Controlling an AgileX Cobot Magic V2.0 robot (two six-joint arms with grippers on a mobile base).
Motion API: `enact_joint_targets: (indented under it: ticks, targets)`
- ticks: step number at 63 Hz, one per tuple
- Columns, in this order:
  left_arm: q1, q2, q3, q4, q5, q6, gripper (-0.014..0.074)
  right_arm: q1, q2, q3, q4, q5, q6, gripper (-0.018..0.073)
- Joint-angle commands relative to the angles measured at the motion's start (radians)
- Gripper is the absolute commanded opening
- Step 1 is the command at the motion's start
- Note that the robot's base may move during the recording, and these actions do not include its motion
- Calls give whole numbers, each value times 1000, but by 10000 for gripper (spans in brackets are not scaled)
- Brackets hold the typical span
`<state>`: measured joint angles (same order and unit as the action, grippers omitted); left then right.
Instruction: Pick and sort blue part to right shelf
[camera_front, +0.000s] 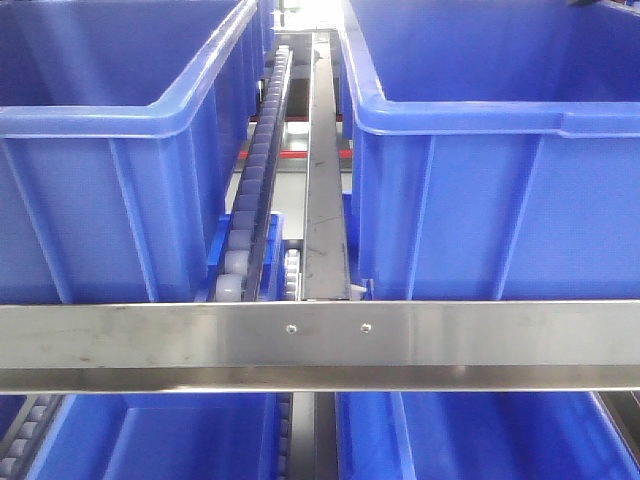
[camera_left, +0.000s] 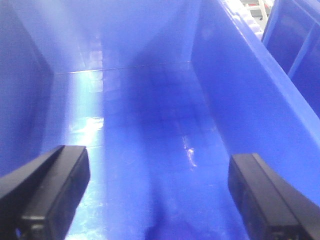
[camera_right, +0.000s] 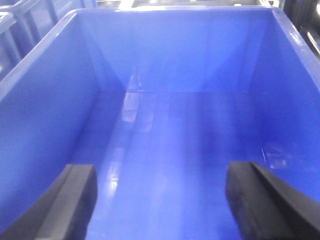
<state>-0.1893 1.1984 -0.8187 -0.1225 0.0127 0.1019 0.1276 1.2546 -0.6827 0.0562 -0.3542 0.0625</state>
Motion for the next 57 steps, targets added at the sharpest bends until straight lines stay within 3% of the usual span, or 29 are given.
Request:
enact_joint_targets:
  ticks: [1, 10, 18, 26, 38, 47, 57]
  targets:
    - [-7, -22, -38, 0, -88, -3, 645, -1, -23, -55, 5, -73, 2, 627]
    - [-7, -35, -38, 0, -74, -3, 559, -1, -25, -84, 5, -49, 2, 624]
    - [-5, -74, -38, 0, -34, -3, 346, -1, -49, -86, 5, 8, 2, 606]
    - [11, -115, -38, 0, -24, -3, 110, -1, -86, -86, 5, 88, 2, 433]
    - [38, -167, -38, -3, -24, -3, 136, -2, -122, -86, 5, 98, 2, 39]
    - [70, -194, -38, -12, -20, -3, 136, -9, -138, -86, 7, 116, 2, 57]
    - [141, -240, -24, -24, 2, -3, 135, -87, -184, -84, 7, 204, 2, 57]
